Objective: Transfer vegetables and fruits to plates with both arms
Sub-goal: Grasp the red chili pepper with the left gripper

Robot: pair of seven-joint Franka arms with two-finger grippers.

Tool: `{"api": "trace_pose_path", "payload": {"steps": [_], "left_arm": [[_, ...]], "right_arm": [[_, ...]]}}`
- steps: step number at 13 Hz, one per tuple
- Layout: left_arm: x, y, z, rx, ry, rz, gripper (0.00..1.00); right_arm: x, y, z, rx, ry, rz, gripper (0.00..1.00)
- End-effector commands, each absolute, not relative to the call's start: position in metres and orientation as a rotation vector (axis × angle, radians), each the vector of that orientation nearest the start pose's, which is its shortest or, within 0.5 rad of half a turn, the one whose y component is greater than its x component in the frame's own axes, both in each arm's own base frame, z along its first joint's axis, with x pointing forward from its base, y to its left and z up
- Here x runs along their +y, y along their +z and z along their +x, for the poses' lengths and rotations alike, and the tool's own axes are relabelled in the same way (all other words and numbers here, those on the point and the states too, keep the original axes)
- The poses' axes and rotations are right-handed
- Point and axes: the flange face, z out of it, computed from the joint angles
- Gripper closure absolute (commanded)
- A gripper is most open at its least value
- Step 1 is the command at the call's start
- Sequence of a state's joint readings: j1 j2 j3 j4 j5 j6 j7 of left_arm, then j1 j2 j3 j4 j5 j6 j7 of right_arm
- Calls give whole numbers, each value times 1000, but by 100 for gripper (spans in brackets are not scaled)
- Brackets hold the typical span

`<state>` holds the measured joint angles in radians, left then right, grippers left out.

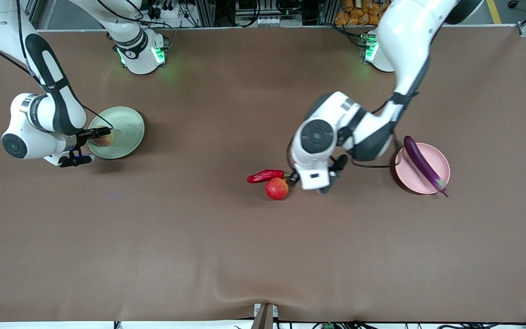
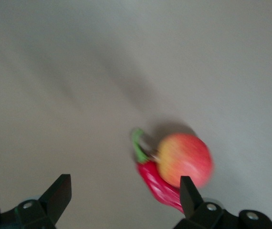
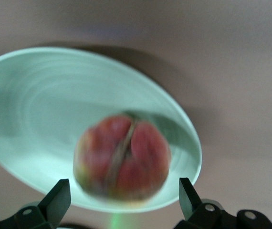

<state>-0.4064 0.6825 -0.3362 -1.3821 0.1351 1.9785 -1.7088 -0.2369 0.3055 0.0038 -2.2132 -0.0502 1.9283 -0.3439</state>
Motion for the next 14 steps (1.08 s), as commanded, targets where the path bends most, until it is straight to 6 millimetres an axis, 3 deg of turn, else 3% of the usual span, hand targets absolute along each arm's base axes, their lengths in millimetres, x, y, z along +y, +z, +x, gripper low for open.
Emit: {"api": "trace_pose_path", "payload": {"steps": [1,4,6,8,10,12,14], "left_arm": [[-484,311,563,-1668,130,-2772,0],[-532,275,529,-1925,50,-2615,0],[-542,259,530,-2189,26,-2487,0],[-546,243,533,-2330,50,-2410,0],[-545,228,533,-2368,60,-2374,0],[-549,216,530,-2371,65,-2381,0],[-553,204,524,-2376,62,-2366,0]], "right_arm": [[-104,272,505,-167,860,-2795,0],[-79,319,537,-113,861,-2824,0],[-72,337,546,-45,841,-2777,0],[-56,341,552,-61,808,-2752,0],[-17,347,562,-9,793,-2764,0],[50,318,580,103,788,-2791,0],[103,310,578,186,798,-2829,0]]}}
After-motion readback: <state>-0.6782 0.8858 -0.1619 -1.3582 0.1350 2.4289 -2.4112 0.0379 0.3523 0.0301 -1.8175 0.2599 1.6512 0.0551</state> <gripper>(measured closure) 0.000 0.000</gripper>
